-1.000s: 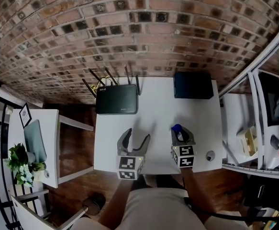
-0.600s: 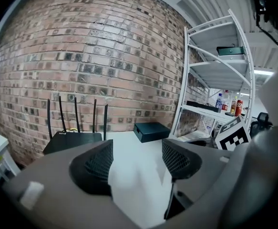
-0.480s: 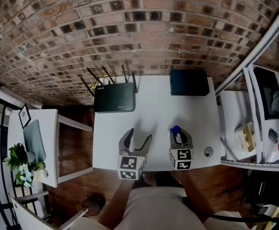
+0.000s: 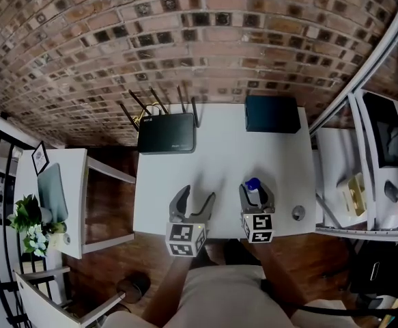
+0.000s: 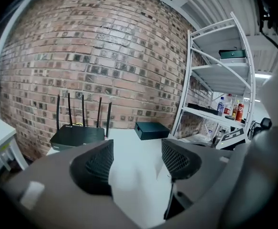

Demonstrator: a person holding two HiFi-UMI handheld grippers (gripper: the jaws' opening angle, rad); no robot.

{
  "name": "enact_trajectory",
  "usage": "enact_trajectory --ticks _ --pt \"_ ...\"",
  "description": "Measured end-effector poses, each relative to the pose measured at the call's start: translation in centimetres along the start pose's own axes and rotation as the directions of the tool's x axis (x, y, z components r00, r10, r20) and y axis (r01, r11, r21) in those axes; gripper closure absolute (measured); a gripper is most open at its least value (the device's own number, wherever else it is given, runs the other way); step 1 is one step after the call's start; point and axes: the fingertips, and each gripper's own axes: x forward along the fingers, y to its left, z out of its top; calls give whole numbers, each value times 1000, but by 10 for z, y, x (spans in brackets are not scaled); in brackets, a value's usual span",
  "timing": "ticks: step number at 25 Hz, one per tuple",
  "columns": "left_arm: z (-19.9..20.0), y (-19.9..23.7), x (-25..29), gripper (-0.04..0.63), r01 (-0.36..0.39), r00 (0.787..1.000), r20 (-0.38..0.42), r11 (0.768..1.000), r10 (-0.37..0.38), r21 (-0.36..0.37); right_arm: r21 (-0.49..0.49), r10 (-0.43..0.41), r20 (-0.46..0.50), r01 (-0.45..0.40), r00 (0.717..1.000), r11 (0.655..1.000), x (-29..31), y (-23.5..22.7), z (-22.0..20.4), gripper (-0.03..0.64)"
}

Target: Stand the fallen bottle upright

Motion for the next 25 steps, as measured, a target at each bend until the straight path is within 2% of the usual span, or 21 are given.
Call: enact_trajectory --ticks 3,6,7,10,12,15,19,22,25 --pt "0 -3 -7 262 -19 1000 8 1000 19 -2 18 2 14 -2 1000 1000 -1 0 1 398" --pt "-1 -5 -16 265 -49 999 18 999 49 -7 -5 37 23 -37 999 999 -1 7 -1 346" --pt "-2 -5 -20 265 -60 998 21 998 60 -10 -15 48 25 -48 999 999 -1 10 -3 311" --pt "-5 -8 -33 265 -96 995 29 995 97 -18 -24 43 45 -42 998 999 -3 11 -5 138" --pt "-8 -10 -42 265 -121 992 34 992 122 -21 -33 39 78 -36 996 999 -7 9 -3 78" --pt "-18 -14 -57 265 -154 987 31 988 155 -28 -67 56 111 -48 992 997 -10 2 -2 60" --pt "-31 -17 -76 265 -174 984 34 984 175 -33 -50 30 127 -24 991 998 -19 -13 1 58" --pt "-29 -22 -80 265 -133 990 56 991 133 -8 -50 -3 155 11 988 999 -42 -19 6 58" --pt "-27 -30 -97 265 -97 991 95 995 95 12 -21 -19 172 23 985 1000 -79 -7 8 60"
